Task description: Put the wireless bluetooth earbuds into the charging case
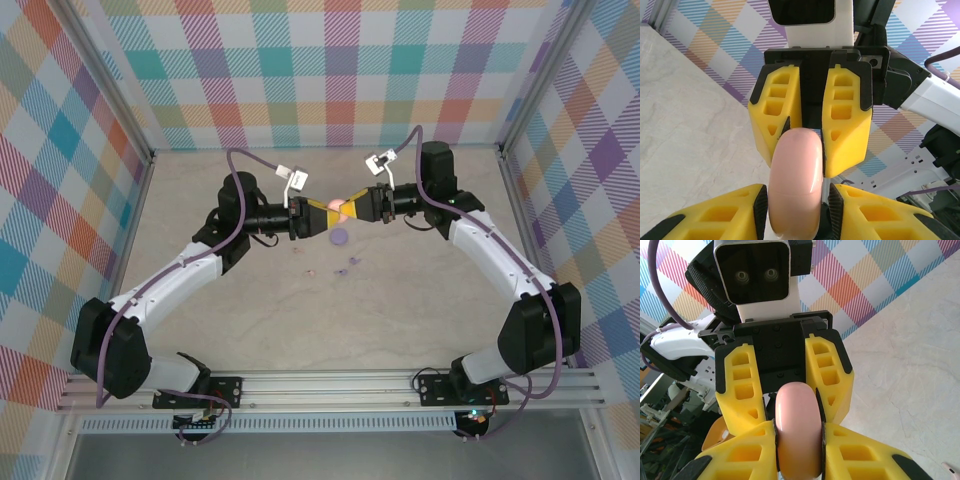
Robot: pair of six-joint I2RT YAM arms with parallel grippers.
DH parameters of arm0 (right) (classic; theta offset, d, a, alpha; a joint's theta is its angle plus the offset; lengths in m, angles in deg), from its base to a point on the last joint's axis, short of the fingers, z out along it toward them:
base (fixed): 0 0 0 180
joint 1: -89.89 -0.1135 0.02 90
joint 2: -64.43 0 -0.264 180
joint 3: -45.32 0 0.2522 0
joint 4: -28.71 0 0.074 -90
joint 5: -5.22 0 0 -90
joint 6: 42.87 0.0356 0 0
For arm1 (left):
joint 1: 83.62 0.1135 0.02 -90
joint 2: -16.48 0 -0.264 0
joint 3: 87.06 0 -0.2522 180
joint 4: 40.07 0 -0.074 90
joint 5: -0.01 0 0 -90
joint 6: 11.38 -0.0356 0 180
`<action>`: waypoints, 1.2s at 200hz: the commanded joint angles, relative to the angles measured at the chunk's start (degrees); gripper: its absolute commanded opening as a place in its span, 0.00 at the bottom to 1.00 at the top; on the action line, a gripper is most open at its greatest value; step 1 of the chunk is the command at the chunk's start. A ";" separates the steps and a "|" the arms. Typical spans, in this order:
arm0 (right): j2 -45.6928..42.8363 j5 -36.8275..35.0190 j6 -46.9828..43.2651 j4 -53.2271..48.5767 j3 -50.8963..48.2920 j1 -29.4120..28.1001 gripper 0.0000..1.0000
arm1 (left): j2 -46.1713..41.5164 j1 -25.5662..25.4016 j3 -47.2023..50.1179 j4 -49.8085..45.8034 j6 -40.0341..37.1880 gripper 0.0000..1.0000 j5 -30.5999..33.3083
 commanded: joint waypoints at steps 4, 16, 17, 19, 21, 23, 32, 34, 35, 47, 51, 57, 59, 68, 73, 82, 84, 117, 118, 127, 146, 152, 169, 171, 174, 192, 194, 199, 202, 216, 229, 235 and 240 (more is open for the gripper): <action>-1.68 1.24 -1.06 0.52 1.71 -0.45 0.22 | -0.28 -1.20 -0.71 2.05 0.51 0.39 -1.63; -1.68 1.18 -0.96 0.57 1.71 -0.53 0.22 | -0.02 -1.46 -1.29 1.31 0.30 0.38 -1.58; -1.68 1.22 -0.96 0.58 1.71 -0.54 0.22 | -0.02 -1.46 -1.29 1.28 0.31 0.38 -1.56; -1.68 1.30 -0.96 0.58 1.73 -0.58 0.22 | 0.05 -1.53 -1.36 1.19 0.32 0.38 -1.54; -1.68 1.30 -0.96 0.58 1.71 -0.61 0.22 | 0.07 -1.55 -1.44 1.16 0.26 0.38 -1.54; -1.68 1.32 -0.96 0.54 1.71 -0.62 0.22 | 0.07 -1.62 -1.50 1.16 0.29 0.37 -1.54; -1.68 1.26 -1.05 0.54 1.68 -0.62 0.22 | 0.18 -1.80 -1.71 0.92 0.08 0.36 -1.49; -1.68 1.24 -1.05 0.48 1.66 -0.62 0.22 | 0.17 -1.88 -1.77 0.79 -0.02 0.36 -1.44; -1.68 1.21 -1.05 0.44 1.68 -0.62 0.22 | 0.16 -1.89 -1.79 0.71 -0.07 0.36 -1.40; -1.72 1.27 -1.14 0.37 1.75 -0.70 0.22 | 0.26 -2.07 -2.08 0.02 -0.46 0.33 -1.13; -1.76 1.33 -1.23 0.33 1.76 -0.71 0.22 | 0.26 -2.16 -2.16 -0.01 -0.56 0.32 -1.10; -1.78 1.27 -1.31 0.23 1.67 -0.71 0.22 | 0.26 -2.17 -2.16 -0.05 -0.64 0.30 -1.03; -1.81 1.27 -1.31 0.19 1.63 -0.78 0.22 | 0.38 -2.17 -2.15 0.00 -0.66 0.30 -1.02; -1.76 1.34 -1.36 0.04 1.62 -0.80 0.22 | 0.38 -2.17 -2.17 0.01 -0.60 0.28 -0.93; -1.82 1.29 -1.40 0.06 1.54 -0.79 0.22 | 0.36 -2.19 -2.17 -0.07 -0.59 0.26 -0.86; -1.86 1.37 -1.62 -0.16 1.53 -0.88 0.22 | 0.39 -2.25 -2.17 -0.12 -0.62 0.21 -0.62; -1.85 1.36 -1.74 -0.26 1.53 -0.93 0.22 | 0.35 -2.26 -2.17 -0.09 -0.59 0.20 -0.58; -2.07 0.88 -3.62 -2.65 1.55 -1.15 0.23 | 0.40 -2.26 -2.17 -0.23 -0.58 0.17 -0.22; -2.05 0.81 -3.70 -2.79 1.63 -1.20 0.24 | 0.41 -2.26 -2.17 -0.29 -0.61 0.16 -0.22; -2.11 0.38 -4.29 -3.68 1.67 -1.24 0.25 | 0.35 -2.25 -2.38 -0.86 -0.71 0.16 0.14; -2.83 -2.47 -5.92 -6.10 2.10 -1.24 0.38 | 0.33 -2.26 -3.62 -5.72 -3.13 0.12 3.16; -3.26 -4.04 -6.50 -6.98 2.26 -1.22 0.42 | 0.20 -2.26 -3.96 -7.19 -4.16 0.10 4.62; -4.98 -9.52 -8.13 -9.54 2.58 -1.19 0.55 | -0.35 -2.21 -3.24 -7.53 -6.88 0.09 8.08; -5.18 -10.24 -8.27 -9.77 2.59 -1.23 0.56 | -0.47 -2.22 -3.01 -7.19 -7.32 0.09 8.23; -5.53 -11.20 -8.52 -10.05 2.62 -1.22 0.56 | -0.60 -2.25 -2.61 -6.51 -7.81 0.09 8.56; -7.62 -17.15 -9.78 -11.29 2.41 -1.17 0.60 | -1.70 -2.26 0.00 -4.67 -12.83 0.09 11.18; -7.80 -17.73 -9.87 -11.35 2.37 -1.20 0.60 | -1.86 -2.26 0.09 -4.96 -13.64 0.09 11.64; -8.25 -18.90 -10.18 -11.54 2.20 -1.14 0.61 | -2.06 -2.26 0.11 -5.79 -15.43 0.10 12.38; -8.53 -19.44 -10.38 -11.55 2.05 -1.22 0.61 | -2.07 -2.26 0.07 -6.51 -16.64 0.10 12.65; -9.58 -22.10 -11.64 -11.13 1.09 -1.20 0.62 | -2.03 -2.26 -0.49 -8.21 -19.72 0.11 12.32; -10.86 -23.79 -13.36 -9.58 -0.78 -1.20 0.63 | -1.60 -2.26 -1.00 -7.74 -21.27 0.11 9.05; -11.42 -24.68 -14.44 -9.43 -1.28 -1.18 0.63 | -1.46 -2.25 -1.27 -7.39 -21.07 0.11 8.36; -11.69 -25.27 -15.07 -9.57 -1.45 -1.16 0.63 | -1.26 -2.25 -1.61 -7.48 -20.87 0.11 8.46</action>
